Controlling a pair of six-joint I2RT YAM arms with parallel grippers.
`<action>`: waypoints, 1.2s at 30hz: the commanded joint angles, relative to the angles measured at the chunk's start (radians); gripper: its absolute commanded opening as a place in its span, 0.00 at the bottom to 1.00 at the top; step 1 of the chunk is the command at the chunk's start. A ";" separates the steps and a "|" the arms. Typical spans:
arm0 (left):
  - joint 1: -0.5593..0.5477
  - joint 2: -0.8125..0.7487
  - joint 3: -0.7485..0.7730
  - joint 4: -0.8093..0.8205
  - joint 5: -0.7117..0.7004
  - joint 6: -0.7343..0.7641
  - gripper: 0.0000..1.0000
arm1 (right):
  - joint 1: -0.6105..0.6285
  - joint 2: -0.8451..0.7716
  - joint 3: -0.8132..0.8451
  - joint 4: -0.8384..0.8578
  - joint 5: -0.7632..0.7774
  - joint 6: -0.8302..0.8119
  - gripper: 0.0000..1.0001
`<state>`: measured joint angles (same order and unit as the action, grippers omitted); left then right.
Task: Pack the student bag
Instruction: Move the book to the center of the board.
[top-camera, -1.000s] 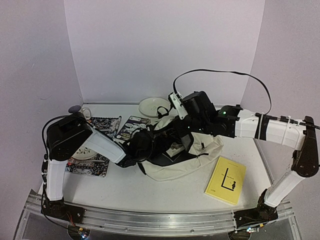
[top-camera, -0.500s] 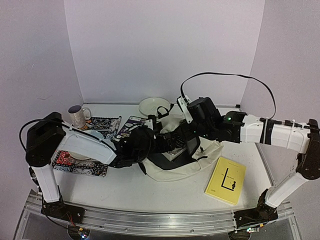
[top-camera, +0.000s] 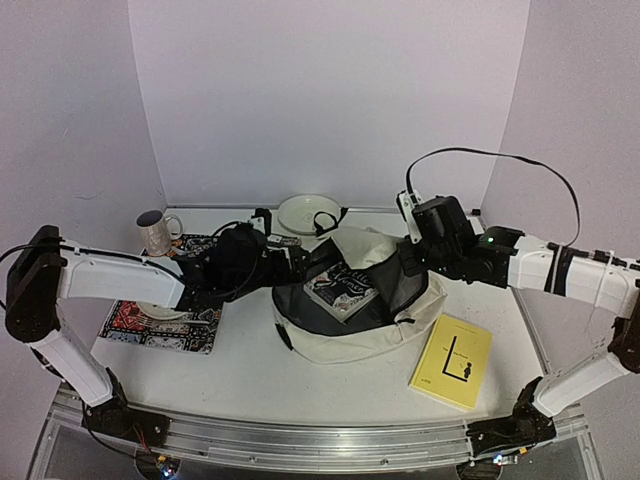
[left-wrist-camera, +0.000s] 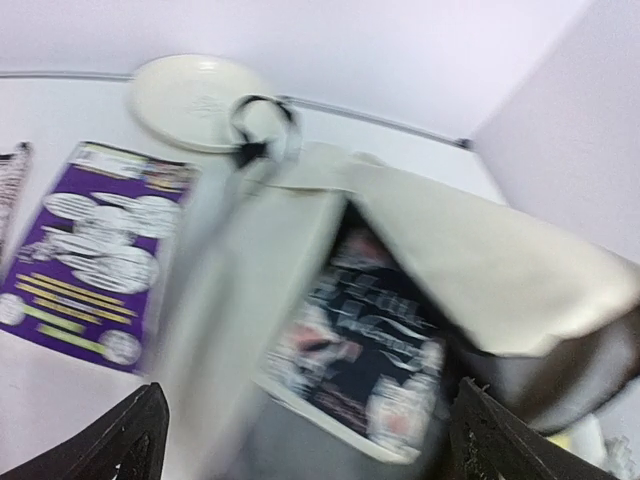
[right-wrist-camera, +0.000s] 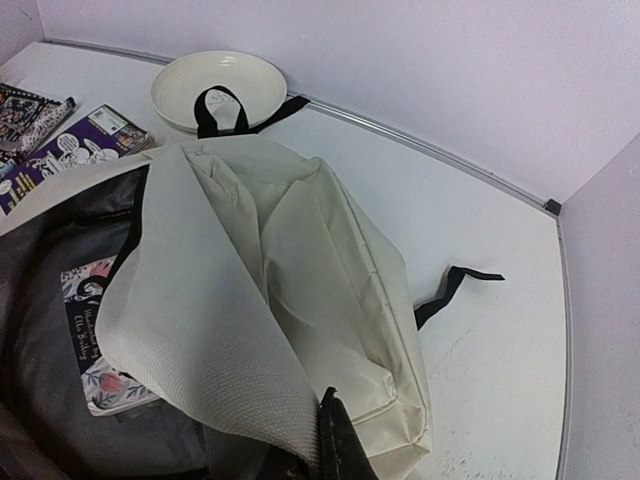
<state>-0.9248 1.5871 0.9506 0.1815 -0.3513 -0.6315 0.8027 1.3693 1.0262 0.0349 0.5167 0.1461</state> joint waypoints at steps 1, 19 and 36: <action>0.118 0.087 0.144 -0.158 0.016 0.086 0.99 | -0.024 -0.080 -0.007 -0.005 0.080 0.048 0.00; 0.348 0.679 0.753 -0.435 0.109 0.320 0.99 | -0.040 -0.009 0.022 0.029 -0.236 -0.019 0.25; 0.190 0.560 0.253 -0.440 0.288 0.046 0.96 | 0.147 0.240 0.197 0.072 -0.425 -0.115 0.71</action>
<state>-0.6213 2.1376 1.3786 -0.0680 -0.2027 -0.4266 0.8881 1.5118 1.1358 0.0775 0.1091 0.0622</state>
